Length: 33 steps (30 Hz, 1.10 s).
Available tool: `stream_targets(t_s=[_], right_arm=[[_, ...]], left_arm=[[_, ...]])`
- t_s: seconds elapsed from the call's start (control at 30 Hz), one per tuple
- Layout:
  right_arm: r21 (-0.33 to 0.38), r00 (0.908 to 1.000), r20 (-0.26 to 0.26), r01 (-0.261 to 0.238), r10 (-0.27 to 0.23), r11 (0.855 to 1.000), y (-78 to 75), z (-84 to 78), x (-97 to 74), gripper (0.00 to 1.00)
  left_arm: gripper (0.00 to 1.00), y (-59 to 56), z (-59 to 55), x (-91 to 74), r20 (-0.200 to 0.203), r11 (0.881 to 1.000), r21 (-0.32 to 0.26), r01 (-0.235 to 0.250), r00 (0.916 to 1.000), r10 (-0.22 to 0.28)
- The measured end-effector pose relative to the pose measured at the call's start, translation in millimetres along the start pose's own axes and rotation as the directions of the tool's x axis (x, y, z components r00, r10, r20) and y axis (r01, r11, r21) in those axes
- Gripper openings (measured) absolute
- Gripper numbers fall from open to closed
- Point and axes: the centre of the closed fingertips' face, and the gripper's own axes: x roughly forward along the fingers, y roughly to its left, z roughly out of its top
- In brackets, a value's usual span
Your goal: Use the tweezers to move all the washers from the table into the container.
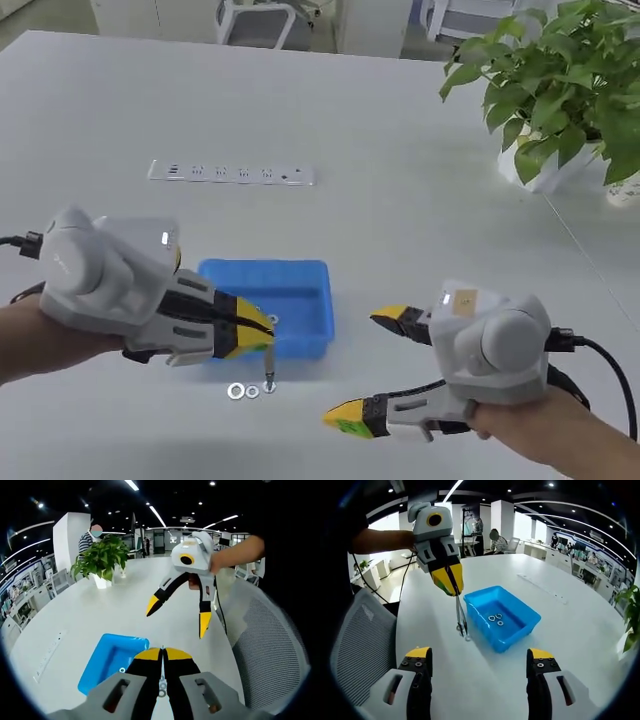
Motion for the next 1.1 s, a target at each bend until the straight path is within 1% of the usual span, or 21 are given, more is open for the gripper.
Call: stream_targets(t_s=[0.23, 0.57, 0.77, 0.8, 0.93, 1.1], right_arm=[[0.006, 0.9999, -0.015, -0.006, 0.006, 1.0, 4.1, -5.2, 1.8, 0.78], [0.013, 0.9999, -0.014, -0.005, 0.005, 1.0, 4.2, -6.5, 2.2, 0.77], [0.013, 0.9999, -0.016, -0.004, 0.004, 1.0, 4.3, -7.4, 1.2, 0.77], [0.014, 0.9999, -0.014, -0.004, 0.004, 1.0, 4.1, -7.4, 1.3, 0.77], [0.013, 0.9999, -0.014, -0.005, 0.006, 1.0, 4.8, -8.2, 1.7, 0.76], [0.004, 0.9998, -0.008, -0.017, 0.017, 1.0, 7.0, -7.5, 3.6, 0.74]], left_arm=[[0.05, -2.0, -5.3, 2.1, 0.0, 1.0, -0.007, -0.001, 1.0, 0.001], [0.05, 1.0, -5.6, 3.7, 0.009, 1.0, -0.008, -0.007, 0.9999, 0.007], [0.05, 0.5, -9.1, 5.8, 0.001, 1.0, -0.003, -0.008, 1.0, 0.008], [0.05, 1.2, -8.0, 5.8, 0.009, 1.0, -0.004, -0.011, 0.9999, 0.011], [0.05, 1.5, -8.4, 5.9, 0.014, 1.0, -0.01, -0.012, 0.9998, 0.012], [0.05, 1.8, -9.7, 4.5, 0.006, 1.0, -0.009, -0.006, 1.0, 0.006]])
